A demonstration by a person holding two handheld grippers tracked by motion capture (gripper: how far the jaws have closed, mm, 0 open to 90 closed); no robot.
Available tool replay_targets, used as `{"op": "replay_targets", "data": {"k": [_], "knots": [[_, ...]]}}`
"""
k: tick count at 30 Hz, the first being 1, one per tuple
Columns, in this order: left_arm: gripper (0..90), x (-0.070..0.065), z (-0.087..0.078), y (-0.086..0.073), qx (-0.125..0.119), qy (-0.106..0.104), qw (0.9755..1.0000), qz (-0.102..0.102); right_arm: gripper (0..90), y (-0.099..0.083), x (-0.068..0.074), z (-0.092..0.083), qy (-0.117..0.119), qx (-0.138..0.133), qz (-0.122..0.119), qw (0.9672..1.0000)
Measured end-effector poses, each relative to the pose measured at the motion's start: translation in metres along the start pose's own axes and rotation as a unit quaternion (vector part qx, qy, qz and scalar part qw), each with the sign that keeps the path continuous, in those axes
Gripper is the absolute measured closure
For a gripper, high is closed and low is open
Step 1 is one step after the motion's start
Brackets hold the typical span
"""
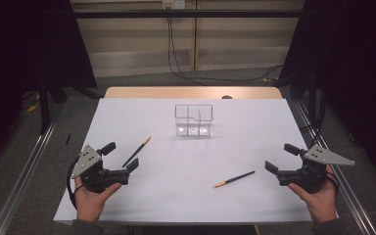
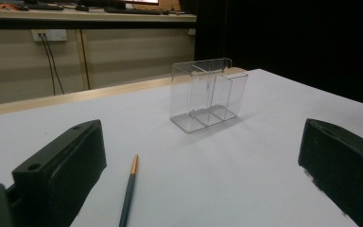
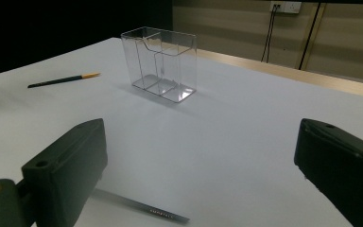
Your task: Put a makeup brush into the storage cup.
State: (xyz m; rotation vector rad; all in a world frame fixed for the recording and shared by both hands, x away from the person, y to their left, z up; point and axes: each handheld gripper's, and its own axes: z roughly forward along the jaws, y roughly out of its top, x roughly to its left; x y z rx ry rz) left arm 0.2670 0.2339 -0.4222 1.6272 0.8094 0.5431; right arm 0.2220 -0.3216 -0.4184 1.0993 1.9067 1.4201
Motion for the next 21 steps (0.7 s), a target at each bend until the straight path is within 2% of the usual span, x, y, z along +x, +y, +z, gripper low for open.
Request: {"op": "replay_targets", "data": {"k": [17,21], "knots": [[1.3,0.0018,0.0057,-0.0029,0.016,0.002,0.9999,0.003,2.2,0.0,0.0025,0.0028,0.003,0.001,-0.001,1.0],[1.4,0.0027,0.0094,-0.0038,0.016,0.002,0.9999,-0.005,2.1,-0.0006,0.0006,0.0008,0.0,0.001,0.002,1.0]]}}
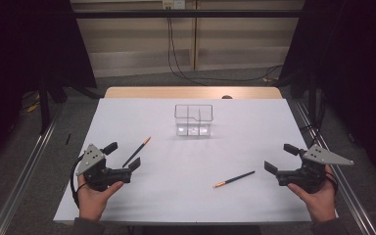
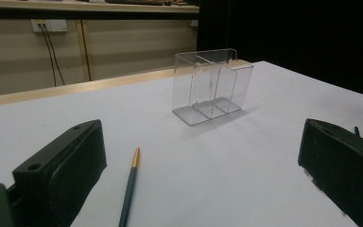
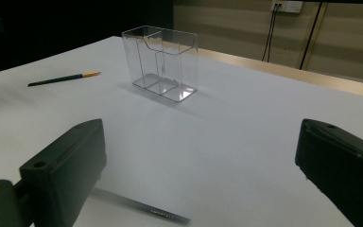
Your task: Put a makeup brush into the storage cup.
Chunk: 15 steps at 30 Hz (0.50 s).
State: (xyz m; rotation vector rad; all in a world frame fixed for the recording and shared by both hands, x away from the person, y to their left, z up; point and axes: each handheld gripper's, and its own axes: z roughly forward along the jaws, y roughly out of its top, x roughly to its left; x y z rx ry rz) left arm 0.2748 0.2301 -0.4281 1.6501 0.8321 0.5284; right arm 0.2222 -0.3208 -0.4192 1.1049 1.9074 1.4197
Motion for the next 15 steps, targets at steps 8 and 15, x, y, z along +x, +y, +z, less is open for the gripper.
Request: {"op": "replay_targets", "data": {"k": [8,15], "knots": [[1.4,0.005,0.007,-0.001,0.005,0.002,1.0,-0.007,2.0,0.0,-0.001,0.0,0.0,-0.001,0.002,1.0],[1.6,0.008,0.014,0.001,0.0,0.0,0.9999,-0.012,2.0,-0.001,0.002,0.001,0.0,0.005,0.0,1.0]]}}
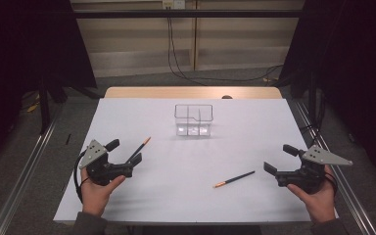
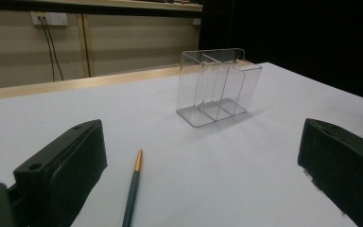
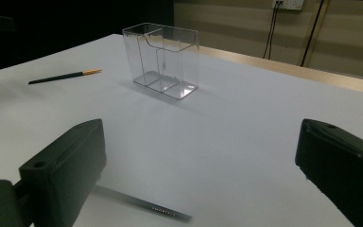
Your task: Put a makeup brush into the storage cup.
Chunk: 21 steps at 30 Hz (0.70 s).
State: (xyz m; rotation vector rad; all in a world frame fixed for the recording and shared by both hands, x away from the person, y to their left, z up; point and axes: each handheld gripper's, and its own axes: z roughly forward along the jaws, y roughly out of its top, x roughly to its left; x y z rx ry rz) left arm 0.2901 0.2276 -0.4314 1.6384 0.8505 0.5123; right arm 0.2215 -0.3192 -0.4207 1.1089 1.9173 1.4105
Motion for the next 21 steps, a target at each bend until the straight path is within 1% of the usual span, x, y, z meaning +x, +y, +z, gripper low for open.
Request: {"op": "replay_targets", "data": {"k": [2,4,5,6,9,11,12,13,17,18,19,20,21], "knots": [[1.8,0.0,0.002,0.001,0.0,-0.002,1.0,0.001,2.0,-0.001,0.0,0.0,0.002,0.001,-0.001,1.0],[1.8,0.0,0.004,0.002,0.0,0.001,1.0,-0.002,2.0,-0.001,0.0,-0.001,0.001,0.0,-0.001,1.0],[1.8,0.001,0.004,0.002,0.002,0.003,1.0,0.003,2.0,-0.001,0.0,-0.001,0.002,0.0,-0.001,1.0],[1.8,0.002,0.005,0.003,-0.002,0.001,1.0,-0.002,2.0,-0.001,0.0,-0.001,0.002,0.0,-0.001,1.0],[1.9,0.003,0.006,0.003,-0.003,0.002,1.0,-0.002,2.0,-0.001,0.001,-0.001,0.001,0.0,-0.002,1.0],[2.0,0.005,0.007,0.003,-0.001,-0.002,1.0,-0.001,2.0,-0.001,0.001,0.0,0.001,-0.001,-0.003,1.0],[2.0,0.006,0.008,0.003,0.0,0.004,1.0,-0.002,2.0,0.0,0.002,0.0,0.005,0.0,-0.004,1.0],[2.0,0.006,0.009,0.004,-0.006,0.002,1.0,-0.007,2.0,0.0,0.002,0.001,0.004,0.001,-0.004,1.0],[2.0,0.008,0.012,0.006,-0.006,-0.002,1.0,-0.001,2.0,-0.001,0.003,0.002,0.008,0.002,-0.005,1.0],[2.0,0.008,0.013,0.006,-0.005,-0.001,1.0,-0.004,2.0,-0.001,0.003,0.003,0.008,0.003,-0.003,1.0],[2.0,0.009,0.015,0.005,-0.005,-0.005,0.9999,-0.007,2.0,-0.001,0.003,0.003,0.007,0.003,-0.003,1.0],[2.0,0.009,0.016,0.005,-0.001,-0.004,1.0,-0.002,2.0,-0.002,0.003,0.004,0.009,0.003,-0.004,0.9999],[2.0,0.009,0.016,0.005,-0.001,-0.004,1.0,-0.002,2.0,-0.002,0.003,0.004,0.009,0.003,-0.004,0.9999]]}}
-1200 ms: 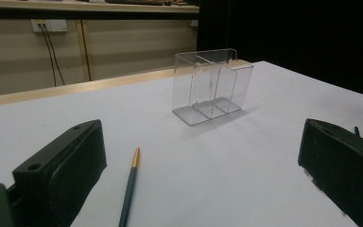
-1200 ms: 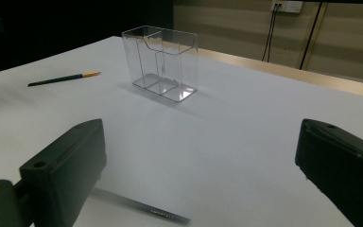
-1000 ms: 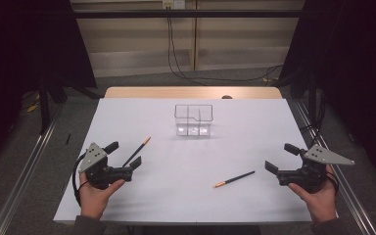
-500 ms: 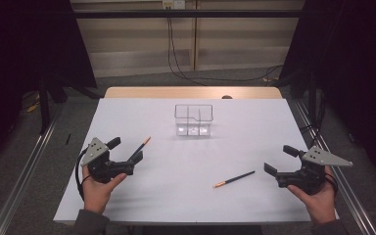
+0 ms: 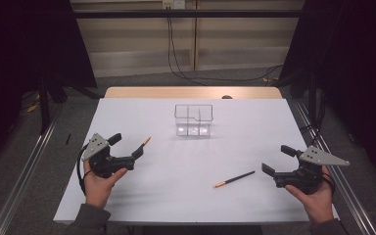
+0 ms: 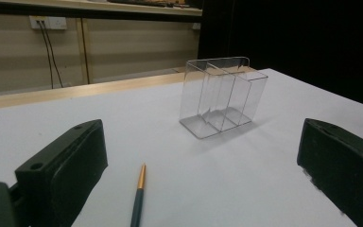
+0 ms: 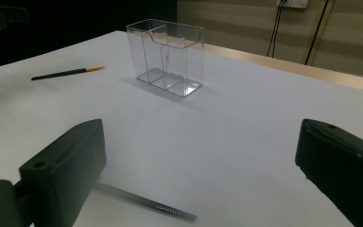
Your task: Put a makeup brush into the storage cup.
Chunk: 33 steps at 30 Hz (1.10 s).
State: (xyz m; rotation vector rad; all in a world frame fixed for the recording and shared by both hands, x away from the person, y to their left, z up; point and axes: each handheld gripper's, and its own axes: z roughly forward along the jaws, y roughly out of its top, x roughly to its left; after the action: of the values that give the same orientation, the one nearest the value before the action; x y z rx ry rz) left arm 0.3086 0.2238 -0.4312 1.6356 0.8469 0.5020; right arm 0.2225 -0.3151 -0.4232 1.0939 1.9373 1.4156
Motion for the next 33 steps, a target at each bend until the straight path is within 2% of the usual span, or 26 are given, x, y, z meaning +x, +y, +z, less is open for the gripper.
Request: {"op": "replay_targets", "data": {"k": [2,3,11,17,21,26,28,29,30,33], "knots": [[2.0,0.001,0.003,0.0,0.002,-0.005,1.0,0.004,2.0,0.0,0.001,0.002,0.002,0.002,0.0,1.0],[2.0,0.001,0.004,0.0,0.001,-0.001,1.0,0.002,2.0,0.0,0.001,0.003,0.002,0.001,-0.001,1.0],[2.2,0.001,0.008,0.005,-0.004,-0.006,0.9999,0.008,2.0,0.0,0.005,0.005,0.01,0.0,-0.007,0.9999],[2.2,0.002,0.012,0.007,-0.007,-0.009,0.9999,0.005,2.1,0.0,0.003,0.008,0.011,0.003,-0.007,0.9999],[2.3,0.002,0.016,0.006,0.0,-0.005,0.9999,0.01,2.1,0.0,0.003,0.01,0.013,0.002,-0.006,0.9999],[2.2,0.003,0.023,0.006,0.0,-0.007,1.0,0.004,2.1,0.001,0.005,0.016,0.02,0.006,-0.007,0.9998],[2.3,0.004,0.026,0.007,0.001,-0.013,0.9999,0.008,2.1,0.001,0.007,0.02,0.026,0.008,-0.01,0.9996],[2.3,0.004,0.027,0.008,0.005,-0.006,0.9999,0.012,2.1,0.001,0.008,0.02,0.03,0.008,-0.012,0.9995],[2.3,0.005,0.028,0.008,0.006,-0.01,0.9998,0.014,2.1,0.001,0.008,0.022,0.03,0.006,-0.016,0.9994],[2.3,0.008,0.031,0.009,0.007,-0.009,0.9999,0.009,2.1,0.002,0.008,0.023,0.033,0.008,-0.015,0.9993]]}}
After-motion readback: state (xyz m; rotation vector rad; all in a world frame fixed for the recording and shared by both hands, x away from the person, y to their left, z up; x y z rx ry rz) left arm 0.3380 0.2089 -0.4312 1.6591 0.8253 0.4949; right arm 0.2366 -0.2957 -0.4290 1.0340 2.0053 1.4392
